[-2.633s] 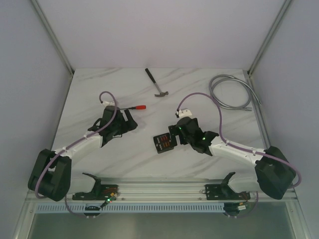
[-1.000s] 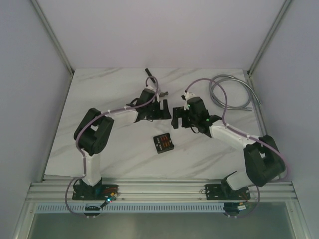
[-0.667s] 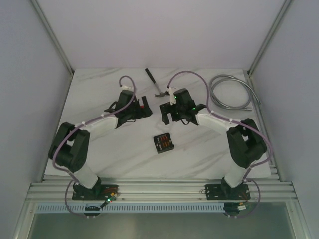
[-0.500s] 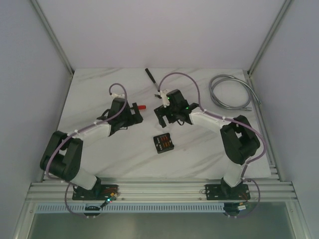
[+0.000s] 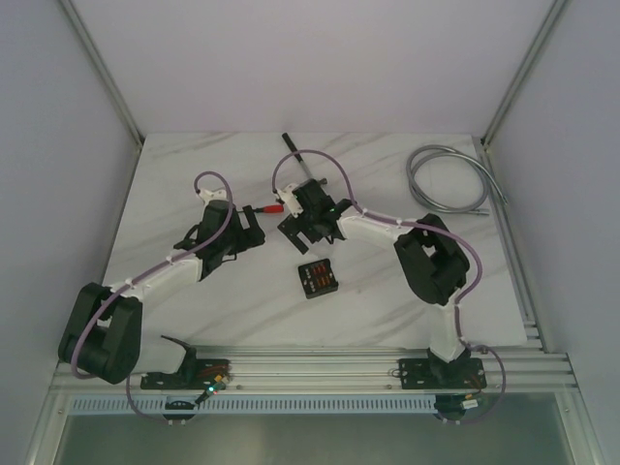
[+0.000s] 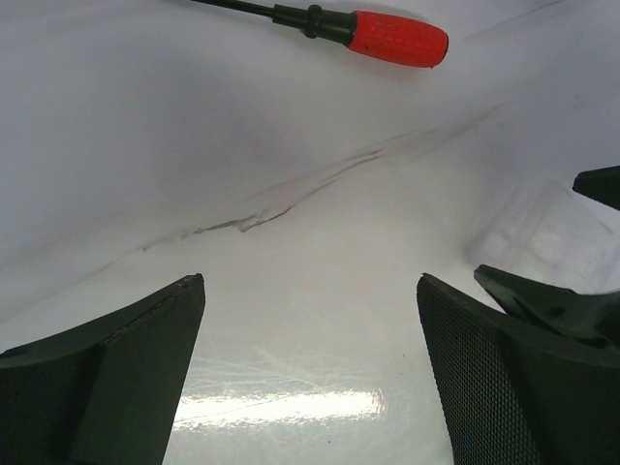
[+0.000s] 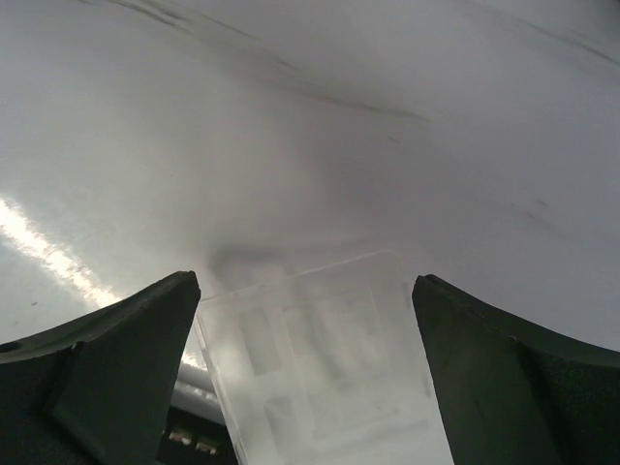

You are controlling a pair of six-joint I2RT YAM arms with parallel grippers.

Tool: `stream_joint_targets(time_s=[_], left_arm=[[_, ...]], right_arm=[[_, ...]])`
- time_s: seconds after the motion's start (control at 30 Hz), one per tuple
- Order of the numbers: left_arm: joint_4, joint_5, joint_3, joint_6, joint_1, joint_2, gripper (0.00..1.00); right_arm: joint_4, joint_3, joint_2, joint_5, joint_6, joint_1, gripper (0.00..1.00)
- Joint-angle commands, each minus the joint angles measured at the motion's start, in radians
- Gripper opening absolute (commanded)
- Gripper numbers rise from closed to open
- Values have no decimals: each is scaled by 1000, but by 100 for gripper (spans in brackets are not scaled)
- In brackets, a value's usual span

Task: Snap on the fuse box
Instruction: Move the fuse box cover to the center of the board.

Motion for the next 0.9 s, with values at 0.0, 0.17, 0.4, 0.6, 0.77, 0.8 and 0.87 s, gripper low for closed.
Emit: stream_joint_targets(time_s=[0.0, 0.17, 0.4, 0.6, 0.77, 0.8, 0.87], left_arm=[[1, -16, -10, 0, 6, 2, 100], [0, -8, -15, -1, 6, -2, 100], [1, 28, -8, -9, 5, 3, 100], [1, 77, 0, -10, 5, 23, 100], [6, 112, 4, -13, -4, 42, 100], [5, 120, 5, -10, -9, 45, 100], [7, 137, 9, -6, -21, 53, 99]], right_arm=[[-42, 47, 52, 123, -1, 2, 100], [-75, 48, 56, 199, 123, -40, 97], [-103, -47, -26, 258, 305, -91, 92], [-136, -148, -99, 296, 436, -139, 92], [-154, -246, -172, 302, 511, -177, 92], [-156, -267, -189, 304, 522, -184, 92], [-156, -313, -228, 302, 539, -198, 91]])
